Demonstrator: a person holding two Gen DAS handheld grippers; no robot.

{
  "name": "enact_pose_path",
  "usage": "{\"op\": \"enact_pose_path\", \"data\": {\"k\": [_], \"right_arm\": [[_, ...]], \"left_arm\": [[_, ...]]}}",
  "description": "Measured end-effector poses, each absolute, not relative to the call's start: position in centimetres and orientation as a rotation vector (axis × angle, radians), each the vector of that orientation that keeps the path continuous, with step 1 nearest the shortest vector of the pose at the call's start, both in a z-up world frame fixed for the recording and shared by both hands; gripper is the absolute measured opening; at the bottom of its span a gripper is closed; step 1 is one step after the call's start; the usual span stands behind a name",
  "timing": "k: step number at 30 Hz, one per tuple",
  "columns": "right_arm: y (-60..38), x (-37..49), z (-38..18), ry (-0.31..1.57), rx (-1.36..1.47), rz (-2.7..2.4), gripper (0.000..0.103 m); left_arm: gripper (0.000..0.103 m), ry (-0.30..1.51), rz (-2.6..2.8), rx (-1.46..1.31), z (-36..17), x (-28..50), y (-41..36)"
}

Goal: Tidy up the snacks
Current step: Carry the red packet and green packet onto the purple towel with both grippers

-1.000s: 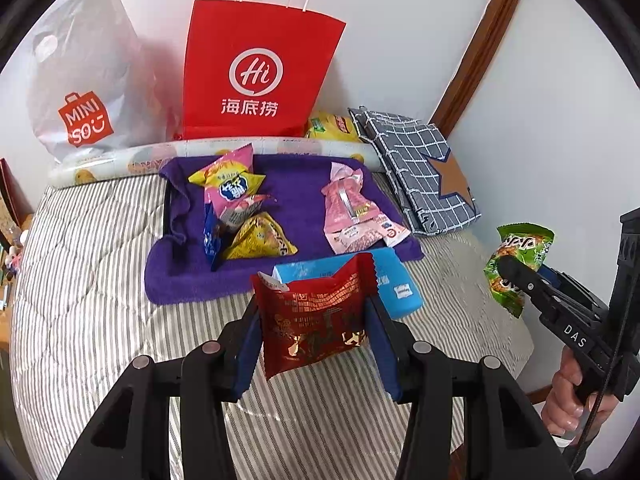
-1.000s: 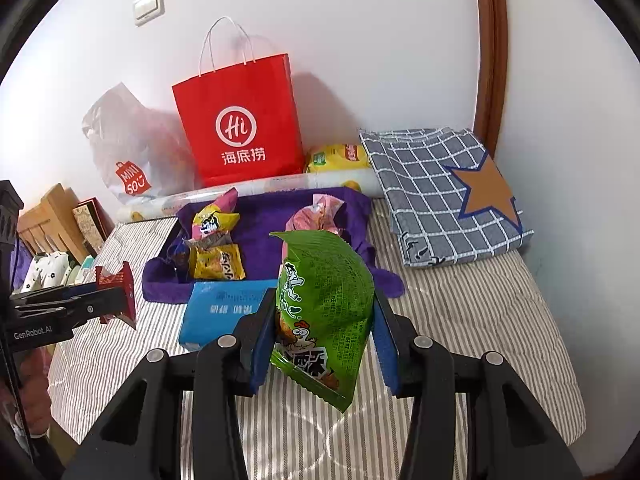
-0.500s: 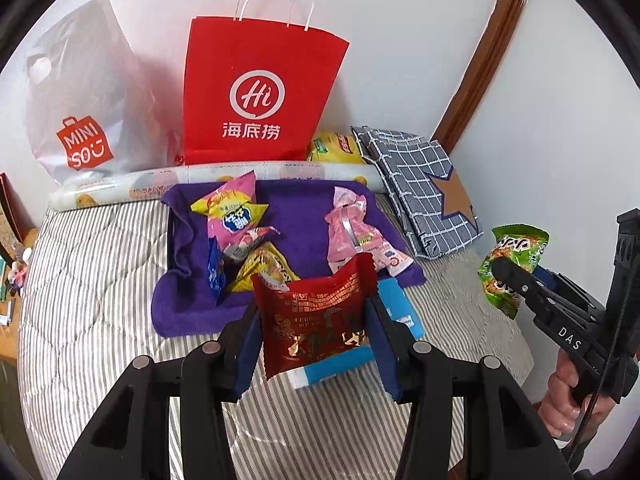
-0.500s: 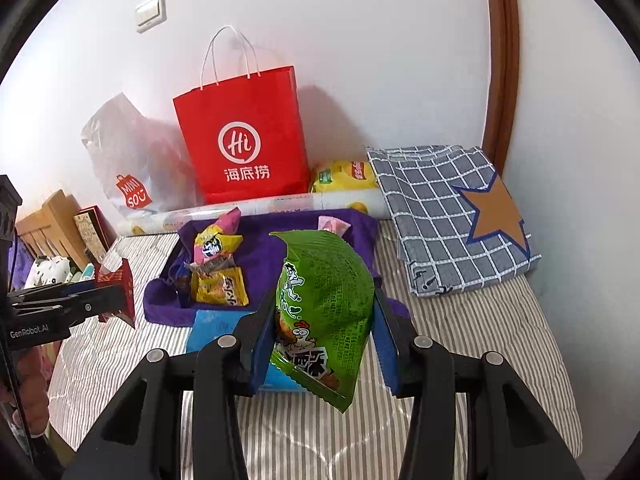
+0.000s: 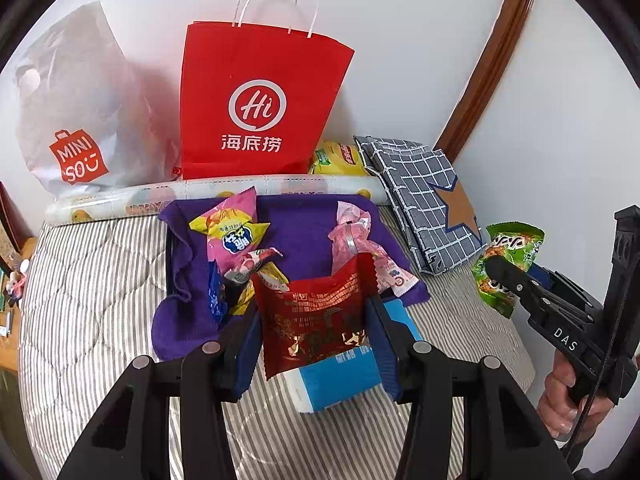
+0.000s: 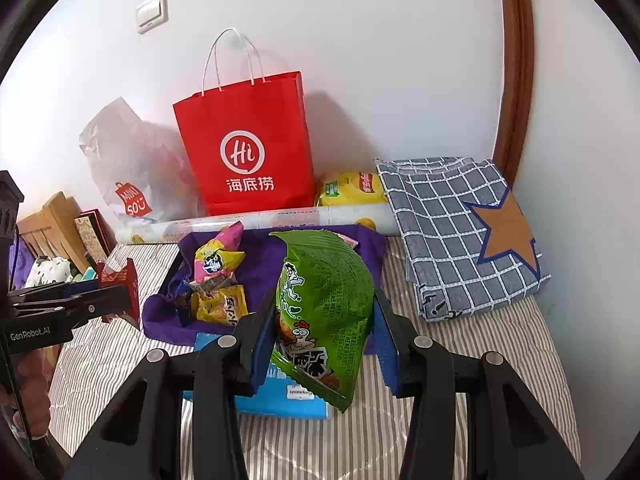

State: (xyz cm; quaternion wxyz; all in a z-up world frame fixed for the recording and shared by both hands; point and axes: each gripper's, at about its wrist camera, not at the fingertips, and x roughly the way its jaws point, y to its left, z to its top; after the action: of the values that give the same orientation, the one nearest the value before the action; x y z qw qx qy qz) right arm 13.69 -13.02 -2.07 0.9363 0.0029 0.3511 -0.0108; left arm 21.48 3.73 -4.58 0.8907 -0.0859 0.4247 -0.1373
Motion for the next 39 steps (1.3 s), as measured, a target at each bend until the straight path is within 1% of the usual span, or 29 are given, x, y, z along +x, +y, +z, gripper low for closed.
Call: {"op": "enact_pose_path", "data": {"k": [28,39], "right_arm": [[-11.5,22.4,-5.5,0.78,-0.016,0.029,0.044],[-10.3,25.6,-9.9,0.884,-0.014,0.113,0.044]], "left_arm": [[0.047,0.91,-0.212,-0.224,-7.4,28.7,7.3],[0.047,0.945,-0.203,-0.227,-9.2,32.0,7.3]]}}
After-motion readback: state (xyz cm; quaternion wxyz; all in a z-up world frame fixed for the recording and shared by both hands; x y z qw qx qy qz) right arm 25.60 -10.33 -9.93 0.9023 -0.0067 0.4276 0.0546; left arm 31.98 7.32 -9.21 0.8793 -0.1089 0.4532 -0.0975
